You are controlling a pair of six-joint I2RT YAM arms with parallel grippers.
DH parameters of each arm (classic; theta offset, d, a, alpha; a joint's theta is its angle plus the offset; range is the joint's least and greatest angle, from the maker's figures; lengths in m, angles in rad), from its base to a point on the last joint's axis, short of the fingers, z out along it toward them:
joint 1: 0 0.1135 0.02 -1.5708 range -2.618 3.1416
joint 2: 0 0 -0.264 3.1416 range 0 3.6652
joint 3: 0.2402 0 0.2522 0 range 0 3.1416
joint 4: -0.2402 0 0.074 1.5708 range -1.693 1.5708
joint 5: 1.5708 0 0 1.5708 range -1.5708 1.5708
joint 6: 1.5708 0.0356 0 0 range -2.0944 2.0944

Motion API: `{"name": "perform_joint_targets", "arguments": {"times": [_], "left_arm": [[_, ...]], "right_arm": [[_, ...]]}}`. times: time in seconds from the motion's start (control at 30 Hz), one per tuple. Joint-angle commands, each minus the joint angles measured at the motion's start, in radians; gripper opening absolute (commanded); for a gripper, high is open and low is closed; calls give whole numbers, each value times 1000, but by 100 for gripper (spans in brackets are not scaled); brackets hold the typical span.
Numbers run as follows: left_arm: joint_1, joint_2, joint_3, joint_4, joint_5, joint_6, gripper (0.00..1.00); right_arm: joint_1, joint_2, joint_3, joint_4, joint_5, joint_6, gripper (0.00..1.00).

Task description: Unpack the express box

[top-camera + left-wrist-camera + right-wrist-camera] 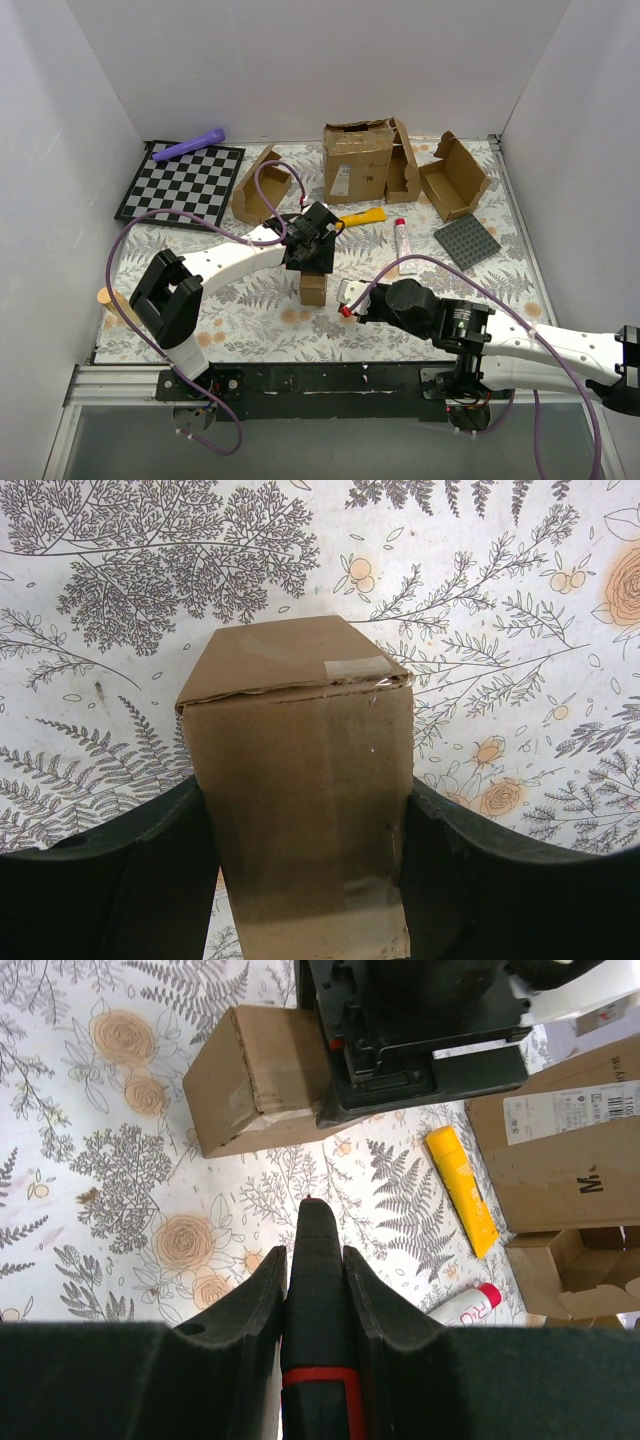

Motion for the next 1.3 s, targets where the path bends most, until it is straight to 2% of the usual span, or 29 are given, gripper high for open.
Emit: {"name": "perform_joint_targets", "arguments": {"times": [0.0,0.07,0.13,0.17,0.27,0.5,0.73,0.97,1.13,1.27], "left_arm": [[12,-9,14,-56,-20,24,9],[12,-12,40,-55,6,27,32],[12,-14,83,-58,21,27,49],[12,-12,96,-60,24,28,61],[12,-6,142,-67,35,30,69],[12,9,186,-86,51,21,78],[12,-50,180,-67,-9,-21,80],[12,-188,113,-6,-64,-71,79],[13,-347,24,74,-72,-88,79],[13,-473,-67,187,0,-93,79]], "right_arm": [[0,-49,12,58,21,41,1],[2,-61,20,66,17,59,1],[2,-69,26,70,16,82,1],[2,-72,31,70,16,87,1],[2,-84,29,66,14,105,1],[2,-107,17,56,33,147,1],[2,-110,23,56,83,230,1],[0,-41,74,-11,249,444,1],[0,-44,78,24,271,541,1],[0,-98,66,119,306,590,1]]}}
